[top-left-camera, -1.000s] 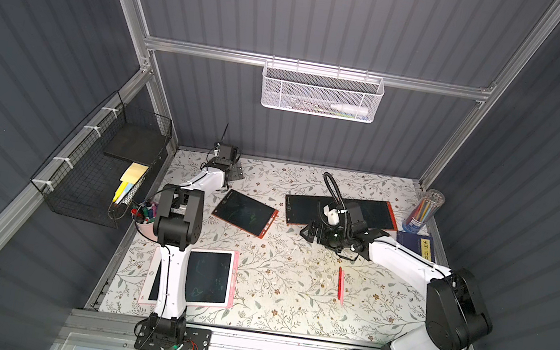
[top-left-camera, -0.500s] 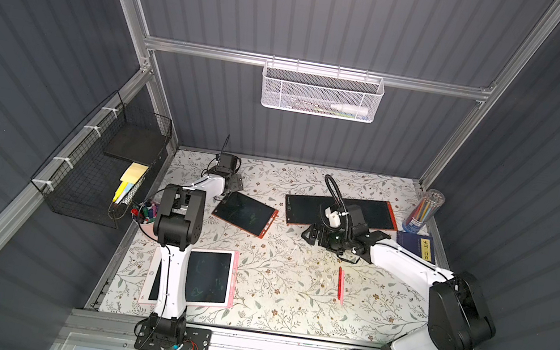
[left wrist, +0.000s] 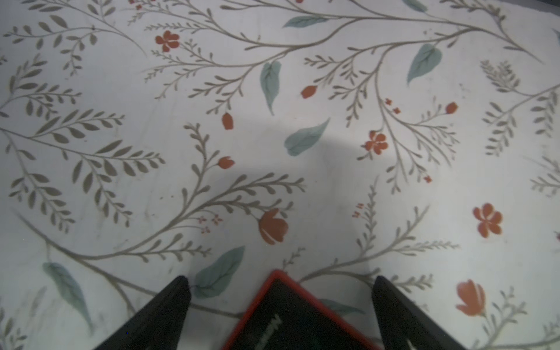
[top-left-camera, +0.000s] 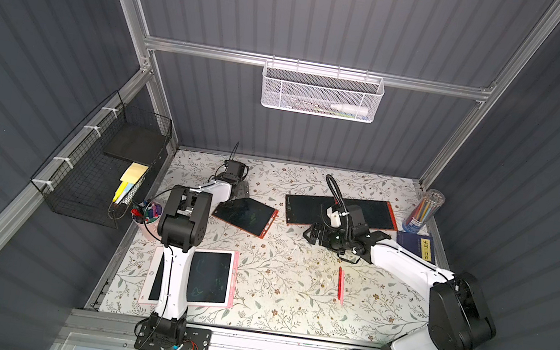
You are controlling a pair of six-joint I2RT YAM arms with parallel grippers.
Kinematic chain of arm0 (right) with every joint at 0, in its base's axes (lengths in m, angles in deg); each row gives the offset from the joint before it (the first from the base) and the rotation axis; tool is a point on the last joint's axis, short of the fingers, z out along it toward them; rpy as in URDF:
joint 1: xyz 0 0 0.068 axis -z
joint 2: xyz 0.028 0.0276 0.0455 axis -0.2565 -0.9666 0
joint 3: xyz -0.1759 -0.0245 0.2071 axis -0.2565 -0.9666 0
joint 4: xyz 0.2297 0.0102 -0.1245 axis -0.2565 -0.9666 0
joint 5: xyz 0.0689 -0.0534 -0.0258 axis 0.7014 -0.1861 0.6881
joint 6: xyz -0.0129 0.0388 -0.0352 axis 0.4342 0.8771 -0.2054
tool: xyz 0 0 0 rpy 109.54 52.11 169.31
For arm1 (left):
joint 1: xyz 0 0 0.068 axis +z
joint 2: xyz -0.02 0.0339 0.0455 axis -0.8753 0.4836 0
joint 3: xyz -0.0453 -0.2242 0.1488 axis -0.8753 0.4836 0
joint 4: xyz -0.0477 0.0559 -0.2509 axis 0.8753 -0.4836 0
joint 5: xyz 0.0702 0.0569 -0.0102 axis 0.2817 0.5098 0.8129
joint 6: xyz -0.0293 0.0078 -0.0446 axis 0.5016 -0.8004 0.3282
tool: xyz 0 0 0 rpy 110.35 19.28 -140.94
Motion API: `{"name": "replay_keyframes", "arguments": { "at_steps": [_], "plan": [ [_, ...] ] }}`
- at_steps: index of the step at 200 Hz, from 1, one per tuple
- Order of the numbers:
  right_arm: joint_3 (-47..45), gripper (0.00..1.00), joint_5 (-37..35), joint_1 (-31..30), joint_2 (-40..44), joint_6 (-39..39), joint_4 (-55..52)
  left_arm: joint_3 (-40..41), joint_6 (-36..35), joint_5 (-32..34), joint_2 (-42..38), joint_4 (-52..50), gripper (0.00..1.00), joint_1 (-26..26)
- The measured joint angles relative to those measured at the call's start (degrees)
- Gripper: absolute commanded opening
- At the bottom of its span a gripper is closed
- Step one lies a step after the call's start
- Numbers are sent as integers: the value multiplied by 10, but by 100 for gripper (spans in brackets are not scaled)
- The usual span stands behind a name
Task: Place the stylus back onto the writing tablet
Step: Move the writing tablet to the center of the board.
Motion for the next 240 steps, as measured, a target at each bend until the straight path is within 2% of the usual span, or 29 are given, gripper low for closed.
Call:
{"name": "replay_keyframes", "arguments": {
  "at_steps": [111, 240],
  "plan": [
    [-10, 99, -23, 0, 0, 2, -5, 106, -6, 7, -51, 80, 88, -43],
    [-10, 99, -38, 0, 0, 10, -10, 218, -21, -3, -121, 118, 88, -94]
  ]
}}
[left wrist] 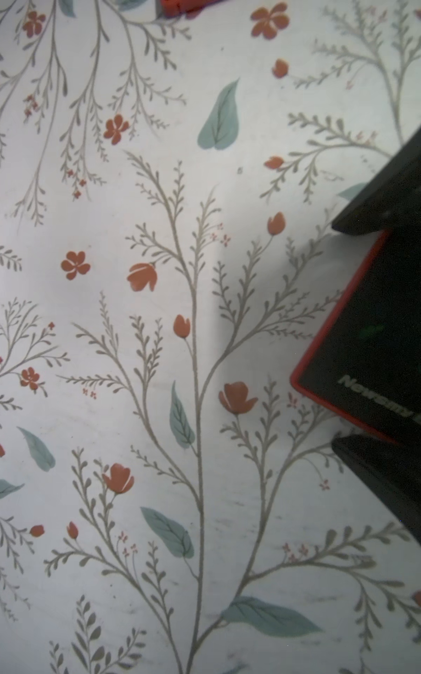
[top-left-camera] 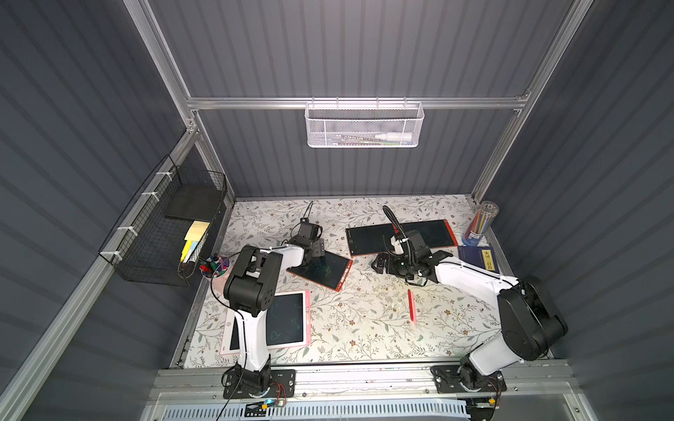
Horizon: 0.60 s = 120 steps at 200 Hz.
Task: Place the stylus back onto the writing tablet
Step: Move the writing tablet to the center of the board.
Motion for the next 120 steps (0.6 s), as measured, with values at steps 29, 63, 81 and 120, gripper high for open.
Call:
{"name": "replay_keyframes", "arguments": {
  "at_steps": [29, 63, 81, 120],
  "plan": [
    [0, 99, 0, 0, -1, 0, -1, 15, 14, -9, -11, 5, 89, -12],
    [0, 99, 0, 0, -1, 3, -4, 56, 50, -52, -39, 35, 98, -17],
    [0, 99, 3, 0, -1, 4, -5, 81, 71, -88, -58, 54, 99, -17],
    [-15, 99, 14, 0, 0, 10, -7, 118, 91, -132, -91, 62, 100, -28]
  ]
}}
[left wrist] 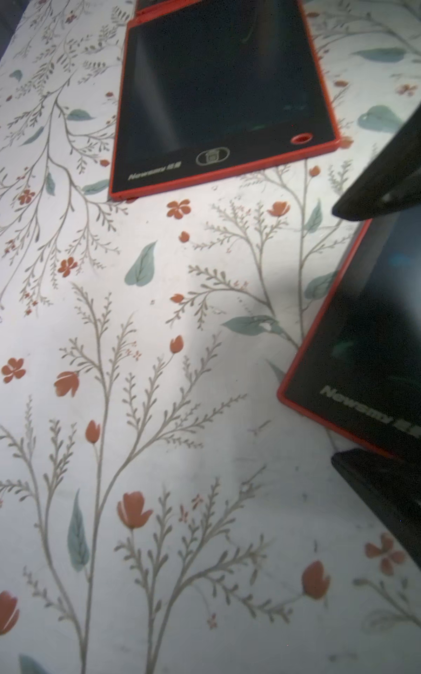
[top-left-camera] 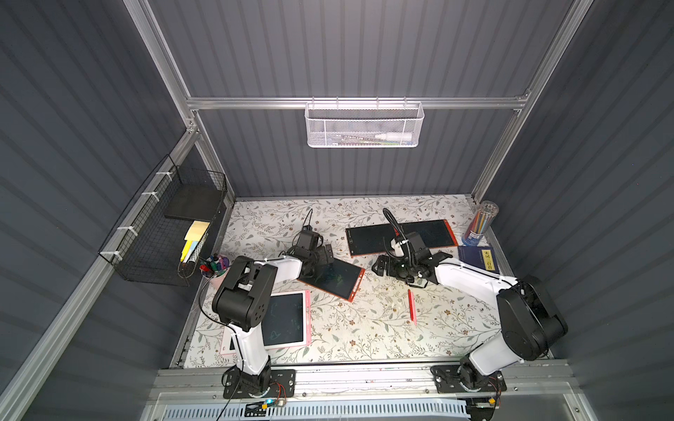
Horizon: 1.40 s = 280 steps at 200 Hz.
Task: Place the stylus back onto the writing tablet
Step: Move the writing tablet to the center of the board.
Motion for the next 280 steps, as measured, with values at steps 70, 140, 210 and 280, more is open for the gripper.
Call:
{"name": "replay_keyframes", "arguments": {
  "at_steps": [70, 140, 210, 280],
  "plan": [
    [-10, 95, 7, 0, 1, 19, -4, 44, 1, -31, -46, -21, 99, -45],
    [-22, 93, 14, 3, -5, 49, -12, 44, 7, -54, -63, -65, 99, -113],
    [-44, 94, 13, 4, -26, 74, -1, 63, 9, -62, -94, -102, 99, -128],
    [-28, 94, 37, 7, -59, 82, 57, 72, 7, -73, -114, -135, 99, -135]
  ]
}}
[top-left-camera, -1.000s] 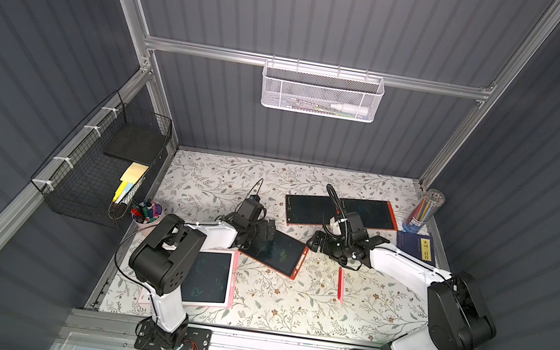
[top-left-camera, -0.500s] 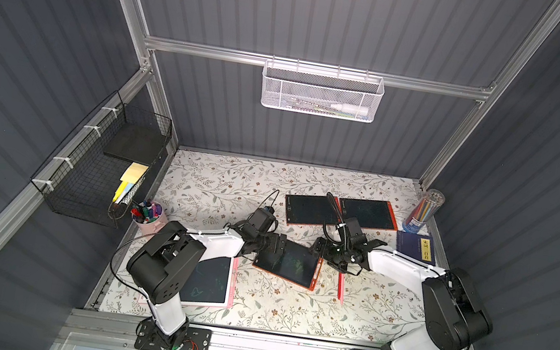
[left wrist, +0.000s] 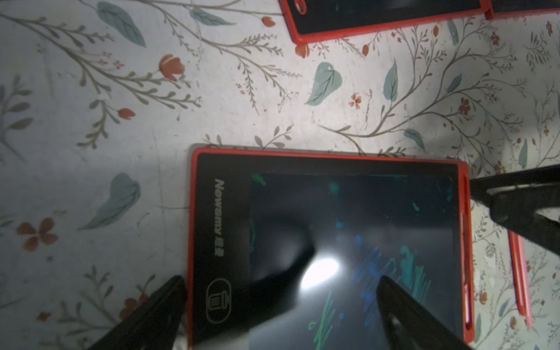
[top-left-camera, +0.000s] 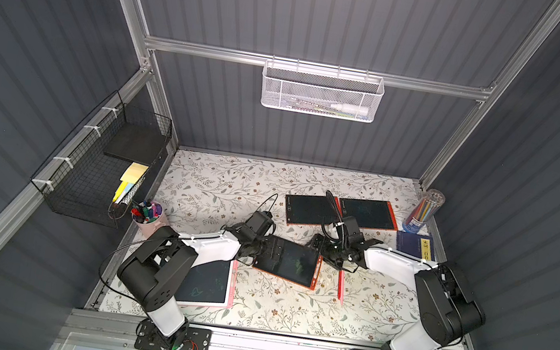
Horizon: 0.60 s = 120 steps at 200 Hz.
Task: Place the stylus back onto the writing tablet
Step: Move the writing tablet to the center of the board.
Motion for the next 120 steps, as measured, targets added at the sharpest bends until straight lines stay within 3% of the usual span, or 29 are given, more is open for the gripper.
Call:
{"name": "replay_keyframes", "arguments": {
  "at_steps": [81, 120],
  "plan": [
    [33, 92, -21, 10, -26, -13, -10, -1, 3, -4, -12, -33, 99, -23],
    [29, 88, -45, 11, -5, -43, -55, -30, 4, 4, -12, -102, 99, -27]
  ]
}}
